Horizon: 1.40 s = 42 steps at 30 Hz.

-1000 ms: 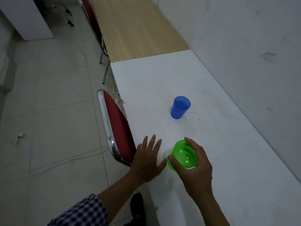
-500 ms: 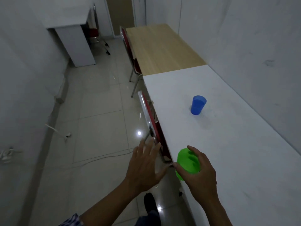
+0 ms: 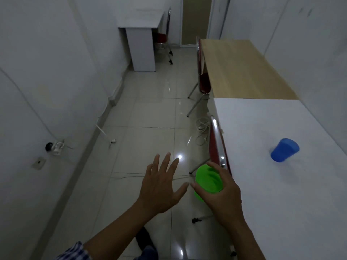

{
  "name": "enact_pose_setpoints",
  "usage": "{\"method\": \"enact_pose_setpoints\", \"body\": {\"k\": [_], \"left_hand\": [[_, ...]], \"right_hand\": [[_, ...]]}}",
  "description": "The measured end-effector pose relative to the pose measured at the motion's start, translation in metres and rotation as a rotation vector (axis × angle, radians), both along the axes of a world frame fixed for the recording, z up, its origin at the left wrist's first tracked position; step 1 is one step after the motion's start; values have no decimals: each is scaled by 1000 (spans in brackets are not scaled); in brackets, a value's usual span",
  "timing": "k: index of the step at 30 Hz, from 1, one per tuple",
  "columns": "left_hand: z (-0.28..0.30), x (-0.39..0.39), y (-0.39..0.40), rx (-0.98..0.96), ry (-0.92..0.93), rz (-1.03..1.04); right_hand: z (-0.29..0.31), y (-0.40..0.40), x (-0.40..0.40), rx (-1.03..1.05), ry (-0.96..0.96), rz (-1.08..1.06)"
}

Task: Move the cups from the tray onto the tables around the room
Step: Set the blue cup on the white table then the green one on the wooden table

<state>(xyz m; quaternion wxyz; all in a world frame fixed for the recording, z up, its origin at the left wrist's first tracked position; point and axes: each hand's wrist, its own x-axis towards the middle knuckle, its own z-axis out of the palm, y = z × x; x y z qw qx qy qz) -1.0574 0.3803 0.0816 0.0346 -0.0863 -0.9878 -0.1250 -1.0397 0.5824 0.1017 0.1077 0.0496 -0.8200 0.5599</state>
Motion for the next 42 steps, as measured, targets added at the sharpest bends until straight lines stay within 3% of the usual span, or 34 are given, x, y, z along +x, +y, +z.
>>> {"method": "enact_pose_setpoints", "body": {"k": [11,18,29,42], "left_hand": [[-14,-99,-148,31,-6,108],[-8,-161,-192,30,11,92],[-5,-291,-181,38,16,103],[11,-509,-97,-12,-7,-36]], "right_hand": [[-16,-133,-127,108,-49,116],[-7,-178,-182,103,-64,71],[-32,-173,-309,-36,-42,-14],[-16,-87,-505,17,-14,-46]]}}
